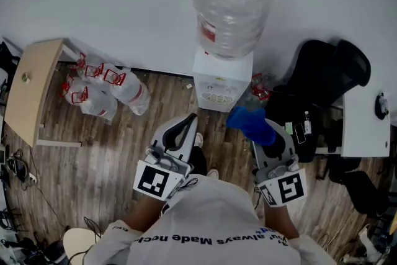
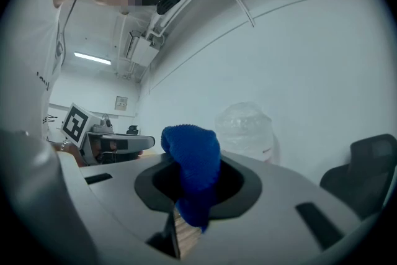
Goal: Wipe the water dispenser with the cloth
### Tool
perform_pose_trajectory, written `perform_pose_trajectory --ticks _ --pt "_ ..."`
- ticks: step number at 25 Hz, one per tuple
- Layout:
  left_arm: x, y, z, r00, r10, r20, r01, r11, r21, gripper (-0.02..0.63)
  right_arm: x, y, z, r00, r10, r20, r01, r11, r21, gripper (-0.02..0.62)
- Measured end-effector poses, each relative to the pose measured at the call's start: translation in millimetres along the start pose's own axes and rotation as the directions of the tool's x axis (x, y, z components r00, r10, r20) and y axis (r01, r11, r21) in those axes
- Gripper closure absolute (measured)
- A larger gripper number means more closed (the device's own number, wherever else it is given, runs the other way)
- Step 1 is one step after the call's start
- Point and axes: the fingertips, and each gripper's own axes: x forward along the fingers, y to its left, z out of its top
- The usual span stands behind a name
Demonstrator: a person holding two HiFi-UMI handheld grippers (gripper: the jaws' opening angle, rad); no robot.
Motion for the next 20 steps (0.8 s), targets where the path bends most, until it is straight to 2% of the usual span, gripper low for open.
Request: perform_pose_trajectory --ticks 9,20 --pt "59 76 8 0.999 -0.043 0.003 0.043 0.999 0.007 0.586 93 -21 10 1.000 -0.022 -0.014 0.022 1.000 -0.003 0.508" --pt "101 155 3 0.996 -0.089 0.006 0.089 0.996 0.009 0.586 185 -27 10 0.998 -0.050 -0.027 0.050 0.999 -0.018 0.508"
